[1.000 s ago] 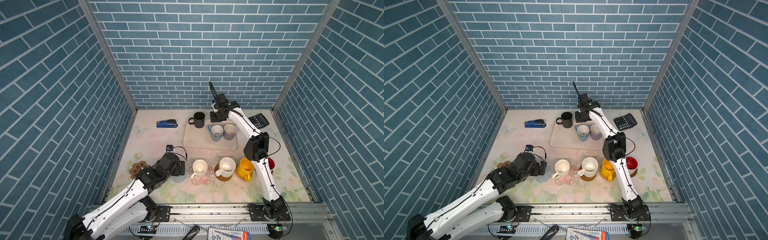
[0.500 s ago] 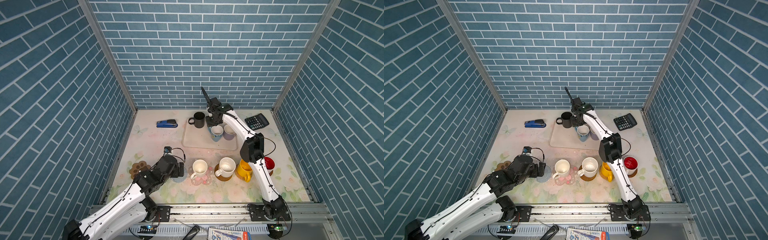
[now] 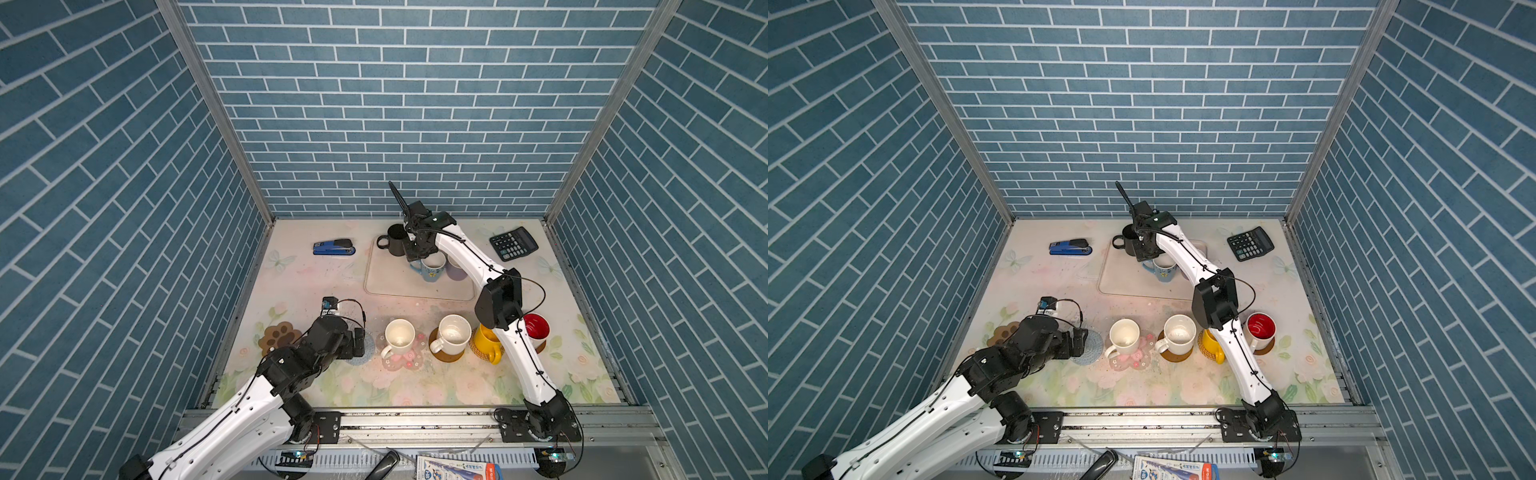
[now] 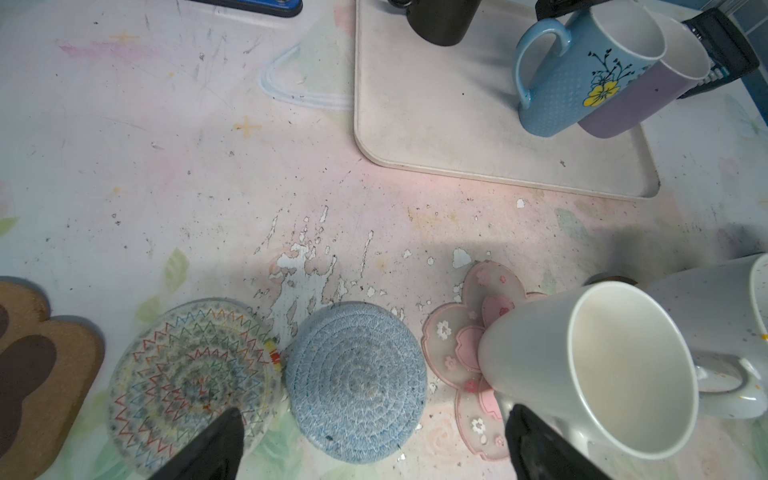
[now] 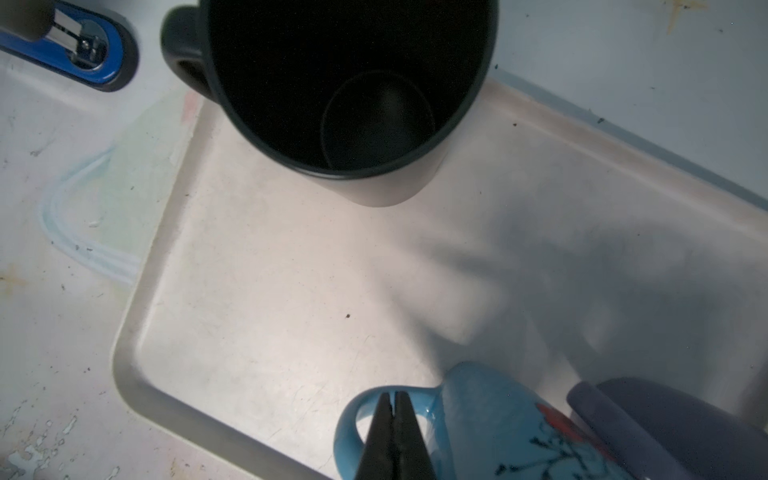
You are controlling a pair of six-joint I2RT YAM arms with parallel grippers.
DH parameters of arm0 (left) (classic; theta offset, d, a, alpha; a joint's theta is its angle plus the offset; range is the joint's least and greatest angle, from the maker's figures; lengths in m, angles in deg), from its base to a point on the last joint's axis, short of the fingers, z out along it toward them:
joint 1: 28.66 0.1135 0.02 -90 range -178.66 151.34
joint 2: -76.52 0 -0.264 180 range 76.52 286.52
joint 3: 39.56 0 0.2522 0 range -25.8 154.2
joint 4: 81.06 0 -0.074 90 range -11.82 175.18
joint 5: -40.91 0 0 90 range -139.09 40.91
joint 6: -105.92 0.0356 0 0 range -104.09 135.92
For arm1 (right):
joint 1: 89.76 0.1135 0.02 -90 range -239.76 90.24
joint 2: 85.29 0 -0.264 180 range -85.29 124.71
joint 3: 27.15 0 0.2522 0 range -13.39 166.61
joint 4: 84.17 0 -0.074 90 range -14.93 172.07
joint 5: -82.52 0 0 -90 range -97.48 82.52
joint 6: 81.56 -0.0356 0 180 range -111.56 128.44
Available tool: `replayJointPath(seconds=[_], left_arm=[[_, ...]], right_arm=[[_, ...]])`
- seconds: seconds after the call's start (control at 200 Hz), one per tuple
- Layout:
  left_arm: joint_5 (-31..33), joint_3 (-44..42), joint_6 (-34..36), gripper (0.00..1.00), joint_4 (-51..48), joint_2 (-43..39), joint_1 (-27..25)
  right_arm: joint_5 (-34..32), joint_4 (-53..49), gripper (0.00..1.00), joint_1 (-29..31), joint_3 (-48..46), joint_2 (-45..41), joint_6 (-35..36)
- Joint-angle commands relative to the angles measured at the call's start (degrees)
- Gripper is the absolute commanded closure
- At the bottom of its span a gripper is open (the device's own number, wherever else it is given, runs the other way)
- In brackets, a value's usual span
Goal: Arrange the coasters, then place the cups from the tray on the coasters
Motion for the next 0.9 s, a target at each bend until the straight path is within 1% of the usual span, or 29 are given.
replayJointPath(seconds=[0.0,0.265,0.4,0.465,0.505,0.75,0.835,0.895], left_arm=[[-1.3,0.9,-0.5,0.01,-2.1,0.5,0.3],[-2.5,3.8,1.3,0.01,-3.3,2.2,0.3],[-2.3,7.2,2.9,0.01,-4.1,4.5,0.3],[-2.0,8.6,3.9,0.01,-4.6,6.5,0.3],[-2.0,11.1,4.6,0.01,-4.8,8.0,0.3],[-1.9,19.5,7.6,0.01,-5.2,17.7,0.2],[-2.1,22.4,8.6,0.01,-5.2,21.2,0.2],[-2.2,24.7,9.7,0.01,-5.4,24.2,0.2]], right_arm=[[-0.1,-1.9,1.0,1.1,-4.1,-3.3,1.9],[0.2,2.3,1.0,2.1,-15.2,-10.2,1.6],[0.7,5.3,1.0,2.3,-21.1,-15.0,1.4],[1.0,7.0,1.0,2.2,-23.4,-17.5,1.3],[1.1,7.9,1.0,2.2,-24.4,-18.9,1.2],[1.2,12.5,1.0,2.0,-29.8,-28.6,-0.1],[0.5,13.9,0.91,1.6,-32.4,-32.3,-0.6],[0.5,15.4,0.81,0.9,-35.1,-35.2,-1.0]])
